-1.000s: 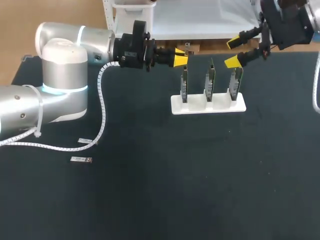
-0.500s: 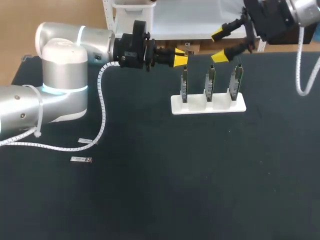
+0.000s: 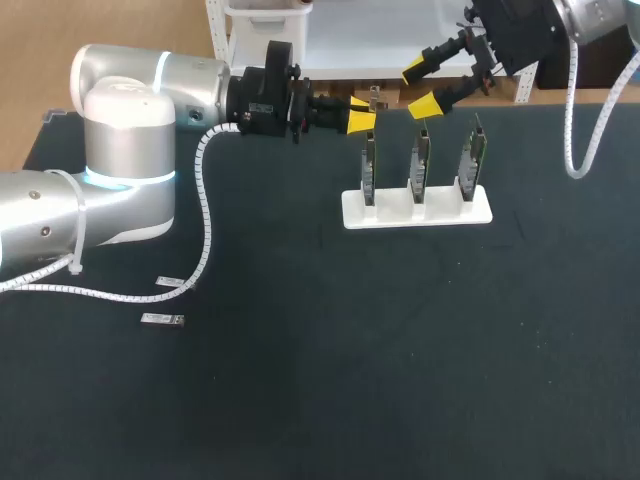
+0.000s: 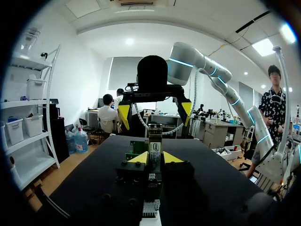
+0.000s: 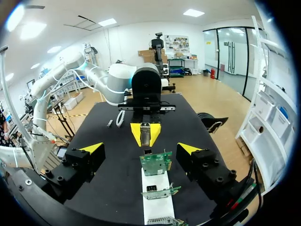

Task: Pick up the optical module with the left hand, and insert it into the network port with the right hand.

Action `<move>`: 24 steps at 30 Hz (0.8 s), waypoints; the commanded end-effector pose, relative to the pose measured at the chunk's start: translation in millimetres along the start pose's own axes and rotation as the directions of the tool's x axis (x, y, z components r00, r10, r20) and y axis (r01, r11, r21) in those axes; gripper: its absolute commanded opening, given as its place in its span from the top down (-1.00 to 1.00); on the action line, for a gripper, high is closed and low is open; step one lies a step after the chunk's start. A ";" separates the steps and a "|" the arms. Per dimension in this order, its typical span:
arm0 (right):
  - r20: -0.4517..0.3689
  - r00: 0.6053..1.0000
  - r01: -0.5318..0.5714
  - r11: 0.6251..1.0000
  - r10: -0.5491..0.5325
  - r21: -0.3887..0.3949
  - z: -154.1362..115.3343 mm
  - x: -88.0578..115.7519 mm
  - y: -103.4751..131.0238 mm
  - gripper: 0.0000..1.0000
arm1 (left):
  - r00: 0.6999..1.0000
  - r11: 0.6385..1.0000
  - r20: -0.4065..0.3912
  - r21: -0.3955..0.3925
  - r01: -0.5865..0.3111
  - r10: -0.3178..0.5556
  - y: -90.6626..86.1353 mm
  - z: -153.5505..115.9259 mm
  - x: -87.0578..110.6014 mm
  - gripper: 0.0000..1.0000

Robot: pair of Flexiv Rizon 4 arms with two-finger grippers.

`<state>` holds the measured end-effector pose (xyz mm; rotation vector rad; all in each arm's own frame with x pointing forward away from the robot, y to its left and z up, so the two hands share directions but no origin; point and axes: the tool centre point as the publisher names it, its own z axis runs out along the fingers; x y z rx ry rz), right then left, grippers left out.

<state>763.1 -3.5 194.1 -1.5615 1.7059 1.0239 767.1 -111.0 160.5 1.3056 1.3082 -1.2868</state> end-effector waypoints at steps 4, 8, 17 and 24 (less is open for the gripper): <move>-0.002 1.000 0.018 1.000 -0.018 -0.015 10.2 -4.4 -0.1 -1.00 | 1.000 1.000 0.001 -0.001 -0.001 0.001 0.1 0.0 0.5 1.00; -0.005 0.999 0.032 0.999 -0.032 0.010 16.0 -6.2 0.6 -1.00 | 1.000 1.000 0.001 -0.001 -0.001 0.001 0.1 0.0 0.5 1.00; 0.000 1.000 0.013 1.000 -0.013 0.016 24.0 -9.2 0.8 -1.00 | 1.000 1.000 0.001 -0.001 -0.001 0.001 0.1 0.0 0.5 1.00; -0.001 1.000 0.024 1.000 -0.024 0.009 29.4 -13.0 -1.5 -1.00 | 1.000 1.000 0.001 -0.001 -0.001 0.001 0.1 0.0 0.5 1.00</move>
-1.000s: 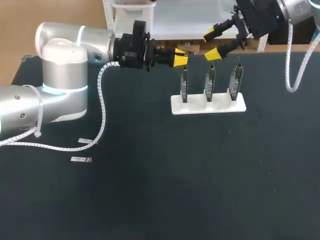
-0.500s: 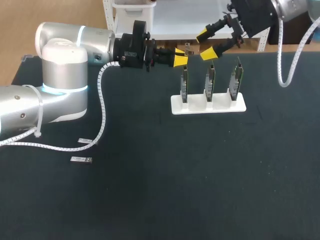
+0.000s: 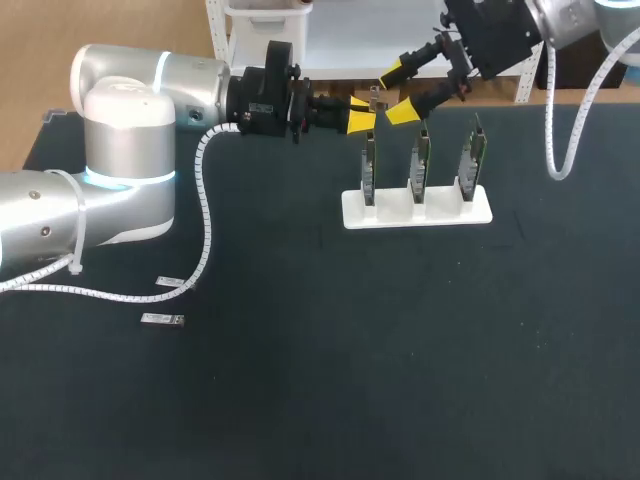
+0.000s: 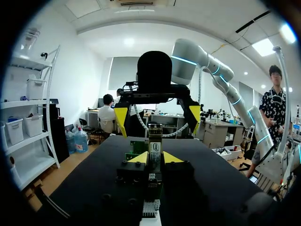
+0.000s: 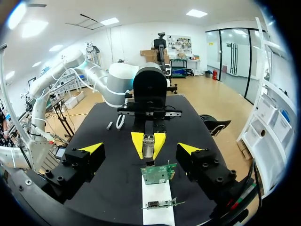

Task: Pick up the optical module with the left hand, and insert it into the network port with the right hand.

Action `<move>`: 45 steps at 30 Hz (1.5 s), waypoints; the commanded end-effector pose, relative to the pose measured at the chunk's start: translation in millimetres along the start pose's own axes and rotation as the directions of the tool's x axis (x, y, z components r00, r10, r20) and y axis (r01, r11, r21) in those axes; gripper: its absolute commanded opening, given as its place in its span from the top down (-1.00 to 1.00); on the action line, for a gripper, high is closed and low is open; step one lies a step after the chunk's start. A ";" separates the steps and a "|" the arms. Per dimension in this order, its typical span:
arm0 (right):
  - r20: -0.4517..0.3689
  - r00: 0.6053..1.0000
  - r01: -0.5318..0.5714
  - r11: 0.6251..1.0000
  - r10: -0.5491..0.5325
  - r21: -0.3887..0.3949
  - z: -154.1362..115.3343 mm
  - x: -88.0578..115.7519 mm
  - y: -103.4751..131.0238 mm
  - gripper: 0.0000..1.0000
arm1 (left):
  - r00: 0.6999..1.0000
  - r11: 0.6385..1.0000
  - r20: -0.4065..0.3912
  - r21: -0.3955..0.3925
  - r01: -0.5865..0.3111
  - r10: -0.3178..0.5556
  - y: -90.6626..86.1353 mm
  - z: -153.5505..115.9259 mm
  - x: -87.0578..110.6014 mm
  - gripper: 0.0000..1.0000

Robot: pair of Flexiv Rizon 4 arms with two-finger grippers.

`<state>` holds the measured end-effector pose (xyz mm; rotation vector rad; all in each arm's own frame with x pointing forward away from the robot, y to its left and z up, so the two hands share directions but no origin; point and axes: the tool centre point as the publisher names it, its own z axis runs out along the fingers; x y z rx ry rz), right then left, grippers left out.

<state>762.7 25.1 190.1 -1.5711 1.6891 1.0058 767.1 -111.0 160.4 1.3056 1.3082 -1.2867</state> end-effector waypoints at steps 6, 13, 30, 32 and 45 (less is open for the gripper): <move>-0.001 1.000 0.013 1.000 -0.013 -0.003 5.4 -5.8 -6.7 -1.00 | 1.000 1.000 0.001 -0.001 -0.001 0.001 0.0 0.0 0.5 1.00; -0.002 1.000 0.021 1.000 -0.021 -0.011 8.7 -8.9 -9.6 -1.00 | 1.000 1.000 0.001 -0.001 -0.001 0.001 0.0 0.0 0.5 1.00; 0.004 1.000 0.018 1.000 -0.018 -0.019 15.7 -12.2 -8.6 -1.00 | 1.000 1.000 0.001 -0.001 -0.001 0.001 0.0 0.0 0.5 1.00; 0.005 1.000 0.017 1.000 -0.017 -0.019 16.2 -12.1 -8.6 -1.00 | 1.000 1.000 0.001 -0.001 -0.001 0.001 0.0 0.0 0.5 1.00; 0.009 1.000 0.021 1.000 -0.020 -0.022 16.5 -11.6 -8.0 1.00 | 1.000 1.000 0.001 -0.001 -0.001 0.001 0.0 0.0 0.5 1.00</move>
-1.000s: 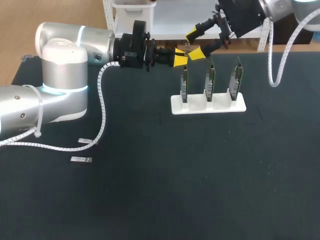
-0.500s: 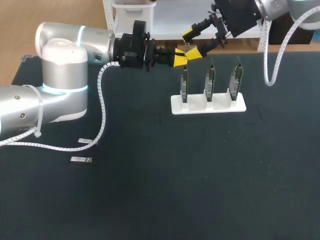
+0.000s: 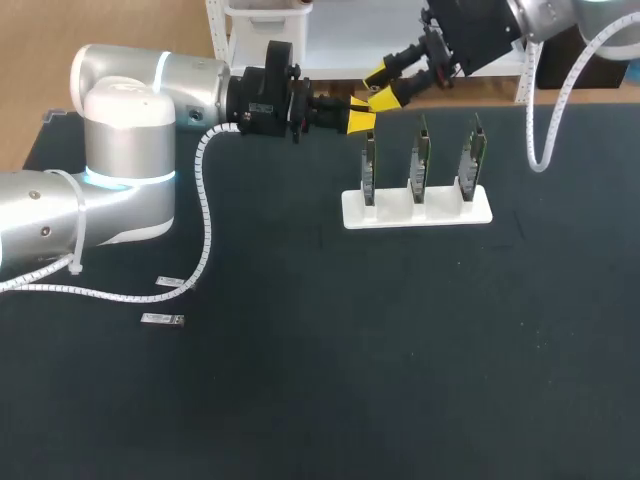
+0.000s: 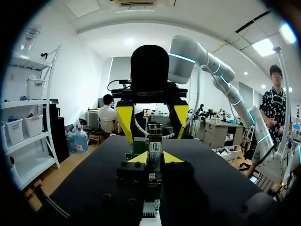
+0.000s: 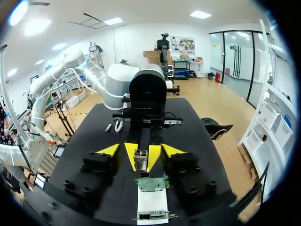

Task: Pick up the optical module with the left hand, and insert it into the network port with the right hand.

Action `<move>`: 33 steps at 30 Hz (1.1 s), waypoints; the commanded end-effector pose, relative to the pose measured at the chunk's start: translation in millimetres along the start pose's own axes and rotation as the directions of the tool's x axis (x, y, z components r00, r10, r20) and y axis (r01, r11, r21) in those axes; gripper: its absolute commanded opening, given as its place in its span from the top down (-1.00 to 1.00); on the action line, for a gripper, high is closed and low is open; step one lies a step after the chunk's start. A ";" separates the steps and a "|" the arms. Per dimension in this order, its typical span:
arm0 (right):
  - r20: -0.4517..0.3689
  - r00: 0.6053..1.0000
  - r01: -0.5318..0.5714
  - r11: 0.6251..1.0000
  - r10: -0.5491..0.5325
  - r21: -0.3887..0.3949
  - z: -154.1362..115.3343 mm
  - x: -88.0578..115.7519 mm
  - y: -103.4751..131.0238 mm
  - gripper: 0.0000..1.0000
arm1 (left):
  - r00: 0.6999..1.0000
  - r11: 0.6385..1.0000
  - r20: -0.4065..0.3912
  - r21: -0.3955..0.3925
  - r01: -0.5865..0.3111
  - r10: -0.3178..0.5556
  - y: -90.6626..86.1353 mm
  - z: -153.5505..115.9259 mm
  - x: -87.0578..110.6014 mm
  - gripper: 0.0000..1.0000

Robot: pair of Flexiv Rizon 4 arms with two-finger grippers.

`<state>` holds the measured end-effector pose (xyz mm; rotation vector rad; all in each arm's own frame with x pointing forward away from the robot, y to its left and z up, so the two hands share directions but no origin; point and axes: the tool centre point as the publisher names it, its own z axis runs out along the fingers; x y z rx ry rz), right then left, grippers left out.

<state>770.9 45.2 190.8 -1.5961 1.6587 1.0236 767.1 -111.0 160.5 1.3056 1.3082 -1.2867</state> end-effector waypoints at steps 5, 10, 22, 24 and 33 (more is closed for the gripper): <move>0.001 1.000 -0.003 1.000 0.003 0.004 -0.5 1.6 -0.1 1.00 | 1.000 1.000 0.001 -0.001 -0.001 0.001 0.0 0.0 0.5 1.00; 0.001 1.000 -0.007 1.000 0.007 0.006 -1.0 2.3 0.0 1.00 | 1.000 1.000 0.001 -0.001 -0.001 0.001 0.0 0.0 0.5 1.00; 0.007 1.000 -0.015 1.000 0.015 0.011 -3.2 4.1 -0.3 1.00 | 1.000 1.000 0.001 -0.001 -0.001 0.001 0.0 0.0 0.5 -1.00; 0.009 1.000 -0.017 1.000 0.017 0.012 -3.9 4.2 -0.6 1.00 | 1.000 1.000 0.001 -0.001 -0.001 0.001 0.0 0.0 0.5 -1.00; 0.011 1.000 -0.015 1.000 0.015 0.014 -6.3 5.4 -0.4 1.00 | 0.976 0.997 -0.203 -0.012 -0.082 0.078 -1.4 -7.6 -5.5 -1.00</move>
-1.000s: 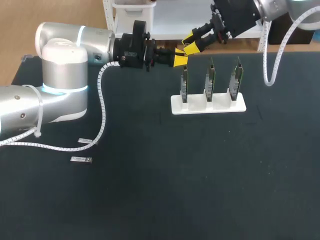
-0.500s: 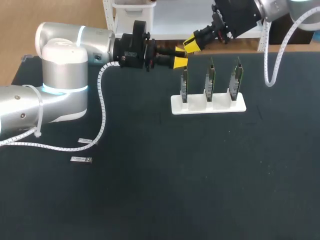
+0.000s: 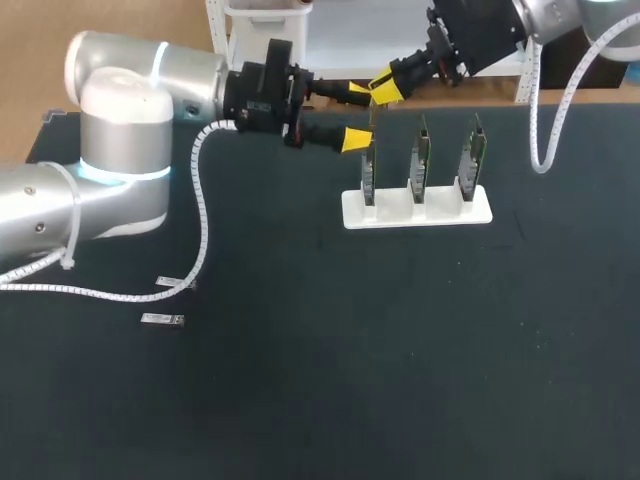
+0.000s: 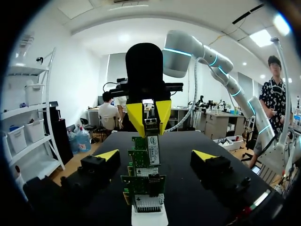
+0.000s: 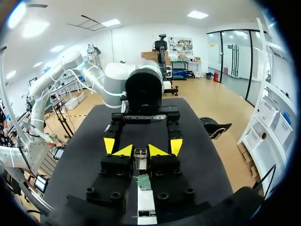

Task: Pick up the optical module with the left hand, and insert it into the network port with the right hand.

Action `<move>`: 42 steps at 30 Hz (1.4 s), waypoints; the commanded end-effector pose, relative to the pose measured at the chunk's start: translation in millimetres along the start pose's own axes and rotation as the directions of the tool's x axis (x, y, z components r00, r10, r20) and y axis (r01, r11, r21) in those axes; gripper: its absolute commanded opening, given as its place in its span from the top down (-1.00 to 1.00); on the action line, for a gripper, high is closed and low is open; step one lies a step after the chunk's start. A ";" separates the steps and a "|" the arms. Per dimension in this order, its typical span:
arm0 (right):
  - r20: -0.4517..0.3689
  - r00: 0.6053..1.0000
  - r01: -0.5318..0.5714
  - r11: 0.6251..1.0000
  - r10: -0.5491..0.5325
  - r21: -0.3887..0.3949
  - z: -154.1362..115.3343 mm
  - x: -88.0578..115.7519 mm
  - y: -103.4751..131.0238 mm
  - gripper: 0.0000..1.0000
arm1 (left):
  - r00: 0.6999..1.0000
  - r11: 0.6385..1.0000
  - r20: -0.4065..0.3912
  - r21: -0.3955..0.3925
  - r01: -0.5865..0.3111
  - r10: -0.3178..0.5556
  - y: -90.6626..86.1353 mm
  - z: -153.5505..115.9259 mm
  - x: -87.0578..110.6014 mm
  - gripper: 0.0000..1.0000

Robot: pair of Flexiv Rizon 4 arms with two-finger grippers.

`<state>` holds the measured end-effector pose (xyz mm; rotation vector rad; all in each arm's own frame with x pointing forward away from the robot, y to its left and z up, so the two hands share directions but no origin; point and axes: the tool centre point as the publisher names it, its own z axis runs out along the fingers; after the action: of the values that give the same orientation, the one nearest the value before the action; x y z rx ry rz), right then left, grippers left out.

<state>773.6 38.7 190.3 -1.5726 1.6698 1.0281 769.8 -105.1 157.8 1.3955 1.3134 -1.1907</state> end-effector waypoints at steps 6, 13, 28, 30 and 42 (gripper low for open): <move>-0.001 1.000 0.004 1.000 -0.004 0.004 -2.2 3.1 3.6 1.00 | 0.986 1.000 -0.169 -0.010 -0.004 0.002 -8.2 -3.5 -4.0 -1.00; 0.001 1.000 0.007 1.000 -0.007 0.004 -4.4 3.5 4.3 1.00 | 0.965 0.999 -0.258 -0.025 0.030 -0.036 -12.6 -9.4 8.9 -1.00; -0.008 1.000 0.018 1.000 -0.018 -0.001 -4.2 1.8 6.0 1.00 | 0.949 0.996 -0.307 -0.068 0.049 -0.068 -13.2 -22.3 18.9 -1.00; -0.011 1.000 0.021 1.000 -0.021 -0.004 -3.4 1.0 6.6 1.00 | 0.949 0.997 -0.309 -0.067 0.050 -0.068 -11.9 -22.2 19.5 -1.00; -0.005 1.000 0.030 1.000 -0.030 -0.003 -3.6 -1.4 5.7 1.00 | 0.946 0.996 -0.314 -0.060 0.061 -0.077 -9.3 -18.7 20.8 -1.00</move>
<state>769.7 37.3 194.1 -1.6019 1.6455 1.0143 759.6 -81.3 141.2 1.5566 1.6103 -0.9959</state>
